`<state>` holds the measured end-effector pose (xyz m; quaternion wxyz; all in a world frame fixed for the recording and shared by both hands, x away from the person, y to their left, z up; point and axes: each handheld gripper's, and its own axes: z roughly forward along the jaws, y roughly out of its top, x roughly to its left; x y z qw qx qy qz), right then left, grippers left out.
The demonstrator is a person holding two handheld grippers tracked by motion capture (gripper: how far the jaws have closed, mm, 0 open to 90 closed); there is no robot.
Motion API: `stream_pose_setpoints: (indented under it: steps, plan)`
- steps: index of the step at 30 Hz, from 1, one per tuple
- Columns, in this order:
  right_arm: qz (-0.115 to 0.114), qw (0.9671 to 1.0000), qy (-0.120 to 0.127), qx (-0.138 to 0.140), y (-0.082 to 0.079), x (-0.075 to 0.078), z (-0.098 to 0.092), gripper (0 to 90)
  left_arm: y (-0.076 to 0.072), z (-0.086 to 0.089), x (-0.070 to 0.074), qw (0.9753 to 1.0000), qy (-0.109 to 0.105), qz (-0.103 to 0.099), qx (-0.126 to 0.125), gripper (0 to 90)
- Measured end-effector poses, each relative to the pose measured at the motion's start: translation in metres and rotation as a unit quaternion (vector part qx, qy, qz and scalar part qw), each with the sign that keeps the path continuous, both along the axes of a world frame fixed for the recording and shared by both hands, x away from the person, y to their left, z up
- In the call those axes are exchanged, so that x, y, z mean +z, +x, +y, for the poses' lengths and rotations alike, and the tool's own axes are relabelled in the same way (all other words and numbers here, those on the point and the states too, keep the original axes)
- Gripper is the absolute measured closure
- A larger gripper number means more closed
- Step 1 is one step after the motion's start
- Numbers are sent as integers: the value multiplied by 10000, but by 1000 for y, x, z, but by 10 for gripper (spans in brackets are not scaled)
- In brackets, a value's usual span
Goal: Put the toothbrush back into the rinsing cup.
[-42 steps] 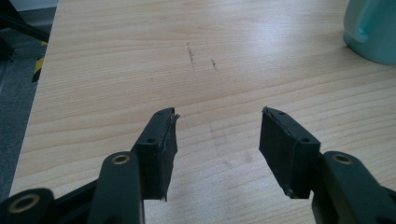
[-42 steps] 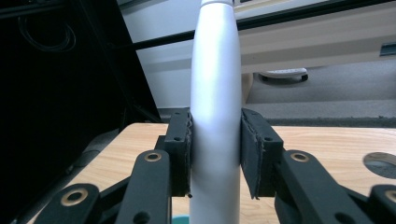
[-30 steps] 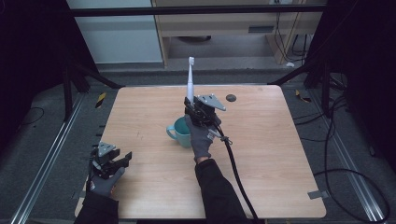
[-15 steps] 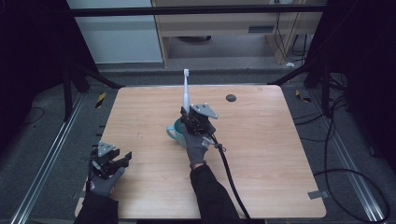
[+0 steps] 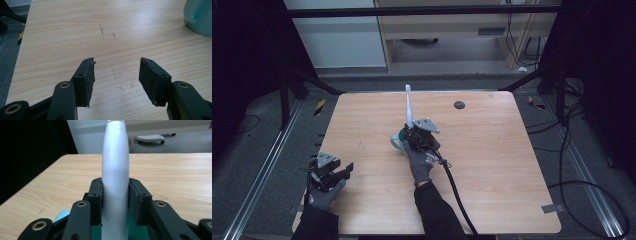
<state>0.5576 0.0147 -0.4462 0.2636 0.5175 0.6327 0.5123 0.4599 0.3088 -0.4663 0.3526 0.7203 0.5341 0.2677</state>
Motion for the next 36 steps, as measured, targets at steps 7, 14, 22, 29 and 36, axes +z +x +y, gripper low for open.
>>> stream_pose_setpoints:
  steps: [7,14,22,29,36]
  plan:
    - [-39,9998,-180,80,-1,0,1,646,0,0,0,10000,-1,1,-1,453]
    - [-45,9997,-125,190,-7,7,-3,528,0,0,0,10000,-4,-3,-15,453]
    - [-278,9983,-90,504,-30,29,-29,305,-1,-1,0,10000,7,-8,-15,451]
    - [-114,9978,-289,584,-44,31,-73,253,0,-2,-1,10000,19,18,-42,441]
    - [323,9967,-620,402,-59,12,-143,219,0,-2,-2,10000,13,25,-52,427]
